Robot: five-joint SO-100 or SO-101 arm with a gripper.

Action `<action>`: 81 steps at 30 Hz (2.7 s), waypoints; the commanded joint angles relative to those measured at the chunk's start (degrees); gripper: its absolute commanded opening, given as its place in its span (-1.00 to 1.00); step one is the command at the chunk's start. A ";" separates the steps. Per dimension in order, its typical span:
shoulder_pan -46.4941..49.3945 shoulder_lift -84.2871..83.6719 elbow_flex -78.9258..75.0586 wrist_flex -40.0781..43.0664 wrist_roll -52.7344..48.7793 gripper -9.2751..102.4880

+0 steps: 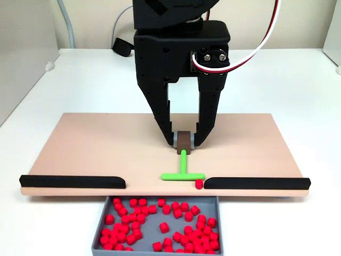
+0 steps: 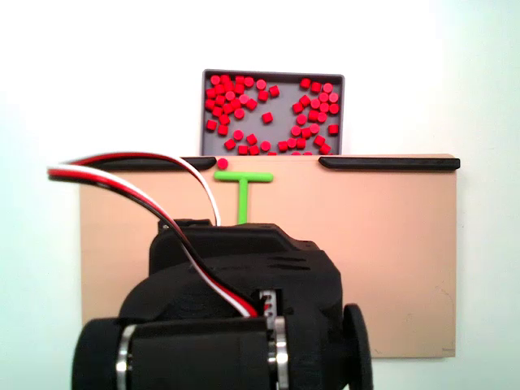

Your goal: Push granules from bottom to the grey container

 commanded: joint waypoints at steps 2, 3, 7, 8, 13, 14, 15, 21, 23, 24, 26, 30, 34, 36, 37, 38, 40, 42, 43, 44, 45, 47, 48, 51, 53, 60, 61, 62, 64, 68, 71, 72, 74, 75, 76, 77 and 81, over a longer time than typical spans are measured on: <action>0.44 -0.09 -2.64 -0.18 0.44 -0.84; 0.44 -0.18 -2.81 -0.18 0.53 -0.84; 0.44 -1.23 -4.04 -0.18 0.70 -0.84; 0.44 -1.41 -4.39 -0.18 0.70 -0.84; 0.53 -1.85 -5.01 -0.18 0.62 -0.84; 0.53 -1.85 -5.01 -0.18 0.53 -0.84; 0.62 -1.85 -5.01 -0.18 0.44 -0.84; 0.97 -1.93 -5.54 0.18 -0.18 -0.84; 1.14 -1.67 -6.06 0.44 -0.35 -0.84; 1.23 -1.58 -6.33 0.44 -0.53 -0.84; 1.49 -1.58 -7.21 0.44 -0.70 -0.84; 1.85 -1.67 -9.14 0.53 -0.79 -0.84; 1.93 -0.88 -11.34 0.62 -0.53 -0.84; 2.02 0.53 -11.34 1.23 -0.62 -0.84; 2.02 1.41 -11.25 2.37 -0.79 -0.84; 2.02 2.37 -10.72 3.25 -0.88 -0.84; 2.02 4.39 -9.67 5.10 -0.88 -0.84; 2.02 7.82 -6.50 5.80 -1.05 -0.84; 2.02 9.93 -4.22 5.80 -1.49 -0.84; 2.02 12.30 -1.58 5.80 -2.02 -0.84; 2.11 14.85 1.05 5.80 -2.64 -0.84; 2.29 19.95 6.24 5.80 -3.78 -0.84; 2.29 22.68 9.05 5.80 -4.31 -0.84; 2.37 30.23 16.79 5.80 -4.83 -0.84; 2.29 35.07 21.80 5.80 -5.10 -0.84; 1.85 48.34 34.89 5.80 -4.92 -0.84; 1.85 49.22 35.77 5.80 -4.83 -0.84; 1.93 49.75 36.30 5.80 -4.75 -0.84; 2.11 50.27 36.56 5.80 -4.75 -0.84; 1.93 50.01 36.56 5.19 -6.59 -0.83; 1.58 49.48 36.47 5.19 -6.42 -0.83; 1.58 49.39 36.47 5.19 -6.42 -0.83; 1.58 49.22 36.47 5.19 -6.42 -0.83; 1.58 49.13 36.47 5.19 -6.42 -0.83; 1.58 48.96 36.47 5.19 -6.42 -0.83; 1.41 48.78 36.47 5.19 -6.42 -0.83; 0.79 47.72 36.47 5.19 -6.42 -0.83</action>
